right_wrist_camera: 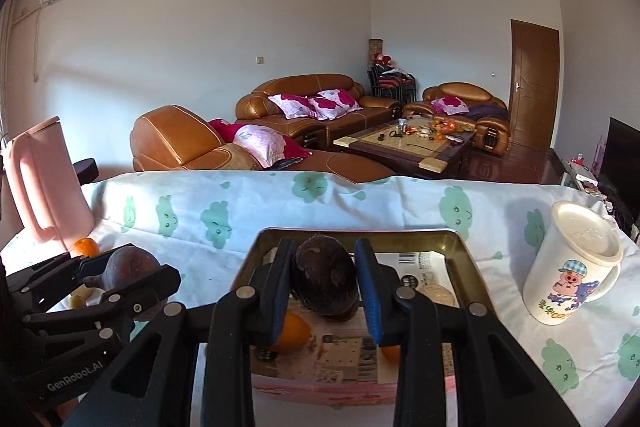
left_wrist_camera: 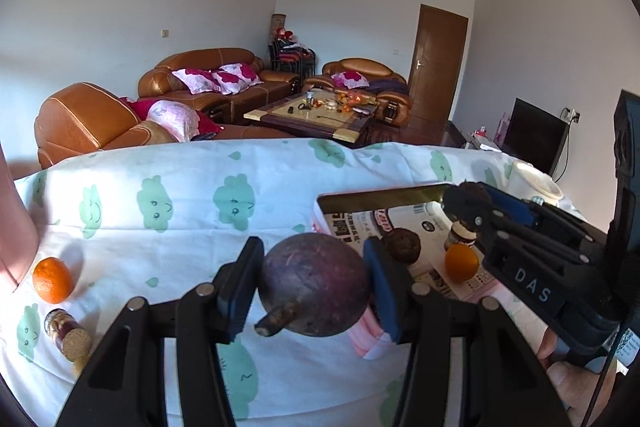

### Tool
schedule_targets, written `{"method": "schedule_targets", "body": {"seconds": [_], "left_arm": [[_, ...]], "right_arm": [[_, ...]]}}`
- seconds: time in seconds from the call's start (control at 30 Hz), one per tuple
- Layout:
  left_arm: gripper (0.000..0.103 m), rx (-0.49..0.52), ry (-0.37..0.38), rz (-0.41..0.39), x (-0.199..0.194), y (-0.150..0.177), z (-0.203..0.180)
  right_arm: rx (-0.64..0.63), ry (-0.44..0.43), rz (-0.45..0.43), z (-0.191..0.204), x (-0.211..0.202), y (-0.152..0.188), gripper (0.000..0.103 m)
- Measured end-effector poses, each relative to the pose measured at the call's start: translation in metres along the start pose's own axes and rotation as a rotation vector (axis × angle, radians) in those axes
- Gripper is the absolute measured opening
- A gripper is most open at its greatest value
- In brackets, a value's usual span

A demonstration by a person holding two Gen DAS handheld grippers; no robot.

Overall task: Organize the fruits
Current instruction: 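Carry the mangosteen and purple fruit into the pink tin box and release both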

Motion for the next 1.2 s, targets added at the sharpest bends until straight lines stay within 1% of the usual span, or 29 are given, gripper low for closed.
{"method": "schedule_targets", "body": {"seconds": [0.13,0.3,0.4,0.5,0.63,0.7,0.83,0.97,1.07,1.2], "left_arm": [[0.053,0.018,0.016,0.010,0.012,-0.003,-0.022],[0.053,0.041,0.017,0.018,0.028,-0.008,-0.043],[0.053,0.055,0.012,0.024,0.037,-0.008,-0.054],[0.053,0.068,-0.004,0.036,0.045,-0.007,-0.060],[0.053,0.046,-0.011,0.059,0.056,-0.004,-0.061],[0.053,0.040,-0.012,0.074,0.061,-0.002,-0.061],[0.053,0.055,-0.035,0.068,0.064,-0.002,-0.062],[0.053,0.051,-0.037,0.066,0.064,-0.003,-0.061],[0.053,0.043,-0.043,0.066,0.065,-0.003,-0.059],[0.053,0.038,-0.046,0.066,0.066,-0.004,-0.056]], "right_arm": [[0.007,0.033,0.010,-0.020,0.006,0.000,0.033],[0.027,0.073,0.021,-0.043,0.013,0.000,0.033],[0.047,0.078,0.036,-0.053,0.020,0.003,0.033],[0.057,0.082,0.059,-0.059,0.026,0.006,0.033],[0.058,0.085,0.083,-0.061,0.032,0.009,0.033],[0.072,0.074,0.098,-0.064,0.036,0.010,0.033],[0.069,0.065,0.119,-0.065,0.041,0.014,0.033],[0.092,0.026,0.145,-0.064,0.047,0.018,0.033],[0.085,0.013,0.161,-0.061,0.051,0.021,0.033],[0.092,-0.006,0.161,-0.059,0.051,0.022,0.034]]}}
Point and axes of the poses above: each gripper's, at about its wrist camera, not at the fingertips, and x roughly the way its jaws point, z to its left, y to its underside, the point moved 8 cm from there along x, roughly the way its jaws point
